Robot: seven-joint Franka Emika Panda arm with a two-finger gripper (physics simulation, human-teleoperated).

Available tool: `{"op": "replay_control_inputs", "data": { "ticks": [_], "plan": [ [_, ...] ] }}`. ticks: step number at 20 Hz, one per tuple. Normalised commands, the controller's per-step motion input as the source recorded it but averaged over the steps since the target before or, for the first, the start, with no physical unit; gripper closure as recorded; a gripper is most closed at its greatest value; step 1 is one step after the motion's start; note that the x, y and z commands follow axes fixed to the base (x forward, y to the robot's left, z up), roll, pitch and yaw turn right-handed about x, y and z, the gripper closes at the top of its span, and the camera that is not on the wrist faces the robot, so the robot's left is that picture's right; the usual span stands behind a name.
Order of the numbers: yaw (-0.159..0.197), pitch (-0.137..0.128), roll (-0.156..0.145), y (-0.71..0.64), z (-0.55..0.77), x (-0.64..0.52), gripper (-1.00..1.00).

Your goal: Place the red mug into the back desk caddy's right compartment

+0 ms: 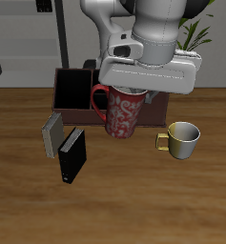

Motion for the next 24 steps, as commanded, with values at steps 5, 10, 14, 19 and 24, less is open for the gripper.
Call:
{"op": "replay_control_inputs", "data": {
  "ticks": [5, 10, 14, 19, 24],
  "plan": [
    [-0.009, -0.018, -0.011, -0.01, 0.17, -0.28, 1.00],
    [-0.008, -0.024, -0.028, 0.01, 0.28, -0.45, 1.00],
    [0.030, -0.012, -0.020, -0.02, 0.27, -0.47, 1.00],
    [0.012, -0.014, -0.020, -0.04, 0.23, -0.46, 1.00],
    [0.013, -0.002, 0.013, 0.03, 0.08, -0.38, 1.00]
  ]
}}
